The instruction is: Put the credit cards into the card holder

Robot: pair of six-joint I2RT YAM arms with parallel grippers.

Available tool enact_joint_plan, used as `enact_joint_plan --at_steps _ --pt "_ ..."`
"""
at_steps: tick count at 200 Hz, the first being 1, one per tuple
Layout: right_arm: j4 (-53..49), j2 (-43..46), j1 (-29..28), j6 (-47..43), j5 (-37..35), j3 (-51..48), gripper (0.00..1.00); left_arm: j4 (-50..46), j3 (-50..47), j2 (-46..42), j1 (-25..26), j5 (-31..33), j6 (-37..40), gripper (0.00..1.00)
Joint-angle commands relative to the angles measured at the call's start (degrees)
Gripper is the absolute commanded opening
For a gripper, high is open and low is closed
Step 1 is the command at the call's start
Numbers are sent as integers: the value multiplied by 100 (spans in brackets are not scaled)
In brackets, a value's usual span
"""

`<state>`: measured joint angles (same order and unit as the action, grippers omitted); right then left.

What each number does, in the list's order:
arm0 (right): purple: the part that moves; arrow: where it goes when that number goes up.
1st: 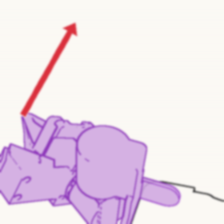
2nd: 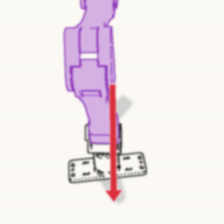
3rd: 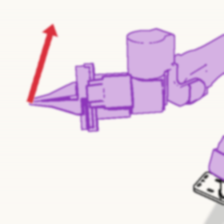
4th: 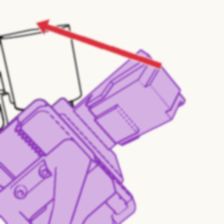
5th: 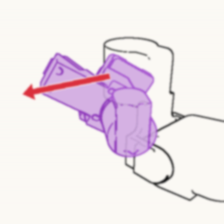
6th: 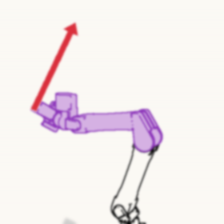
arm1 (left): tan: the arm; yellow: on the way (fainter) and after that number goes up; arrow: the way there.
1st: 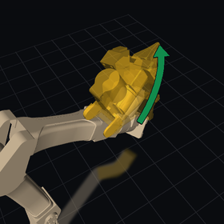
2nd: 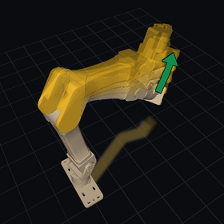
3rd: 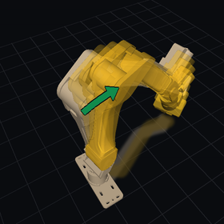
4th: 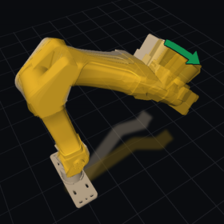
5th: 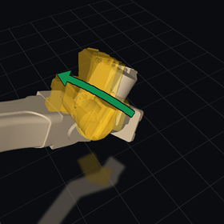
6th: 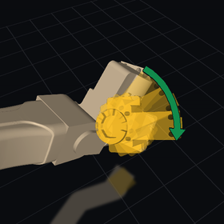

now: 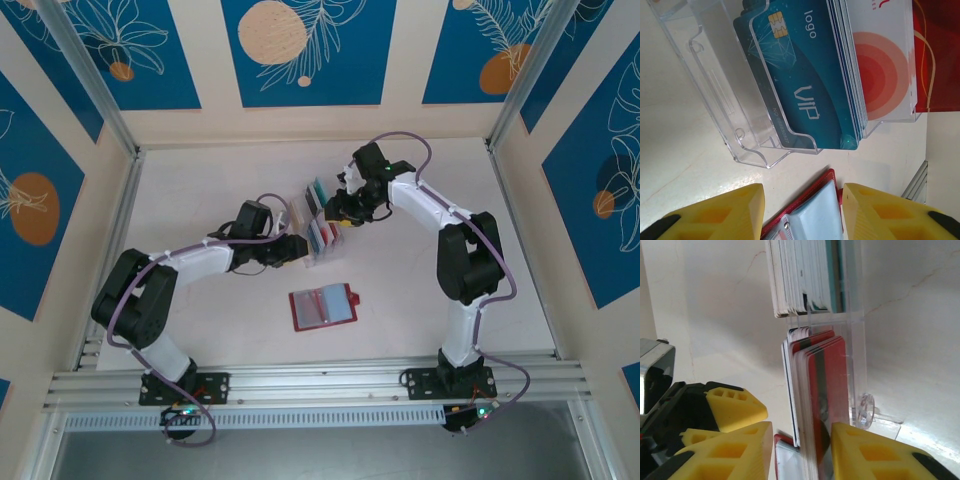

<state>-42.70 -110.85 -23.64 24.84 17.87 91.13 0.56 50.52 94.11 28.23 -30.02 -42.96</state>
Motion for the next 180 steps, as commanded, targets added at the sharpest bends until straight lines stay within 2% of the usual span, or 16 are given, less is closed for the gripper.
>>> enact_joint_plan --at_steps 1,146,165,180 --pt "11 145 30 -26 421 -61 36 85 142 134 -59 -140 7 44" --pt "-67 301 111 -29 470 -34 21 147 28 99 -65 -158 7 44" --pt "-128 262 121 -27 403 -3 21 147 19 69 -63 -154 16 44" --pt "-228 190 104 -56 234 58 31 149 1 64 -64 -155 16 44"
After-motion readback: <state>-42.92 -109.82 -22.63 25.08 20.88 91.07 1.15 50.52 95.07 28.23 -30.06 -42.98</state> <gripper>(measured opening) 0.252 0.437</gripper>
